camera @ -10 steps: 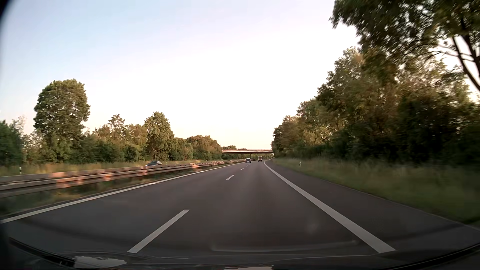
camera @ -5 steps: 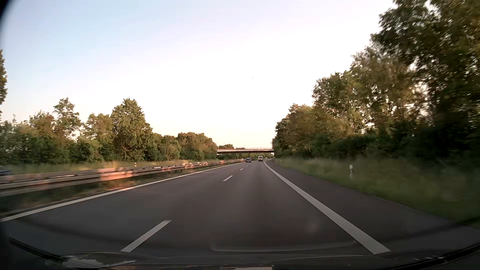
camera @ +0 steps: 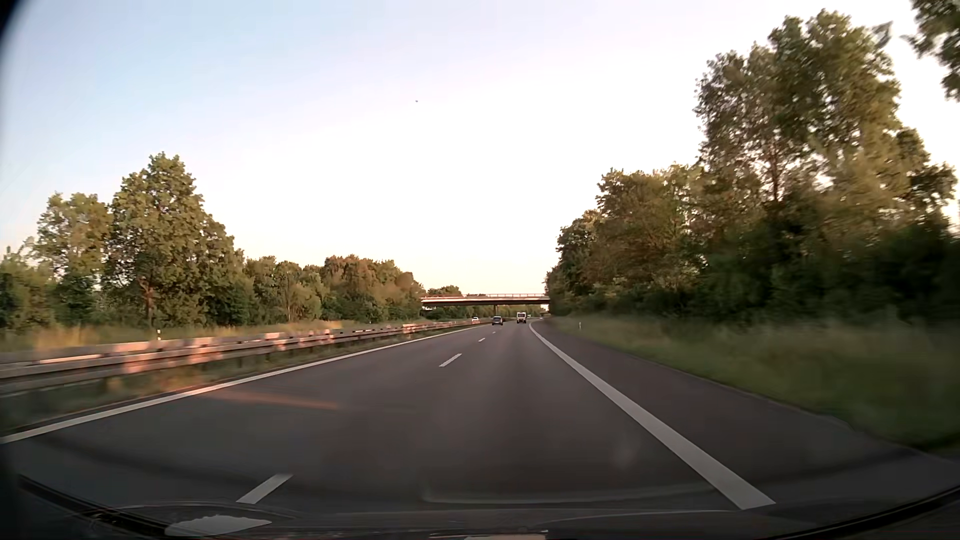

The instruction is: Follow the waypoints while adhering to traffic rules and regulations

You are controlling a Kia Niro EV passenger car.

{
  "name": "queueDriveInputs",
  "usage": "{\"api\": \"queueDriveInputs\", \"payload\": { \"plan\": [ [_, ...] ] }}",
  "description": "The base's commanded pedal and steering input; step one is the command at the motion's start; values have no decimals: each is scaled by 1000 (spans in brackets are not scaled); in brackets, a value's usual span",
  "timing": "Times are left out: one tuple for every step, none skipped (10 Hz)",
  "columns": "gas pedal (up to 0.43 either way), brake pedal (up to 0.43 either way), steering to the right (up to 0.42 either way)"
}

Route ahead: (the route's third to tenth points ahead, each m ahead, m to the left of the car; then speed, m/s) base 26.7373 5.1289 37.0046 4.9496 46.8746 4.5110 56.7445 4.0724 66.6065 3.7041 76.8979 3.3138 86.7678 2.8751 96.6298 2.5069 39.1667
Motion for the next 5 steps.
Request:
{"api": "queueDriveInputs", "payload": {
  "plan": [
    [441, 12, 1],
    [441, 18, 1],
    [441, 18, 1],
    [441, 18, 1],
    [441, 18, 1]
  ]
}}
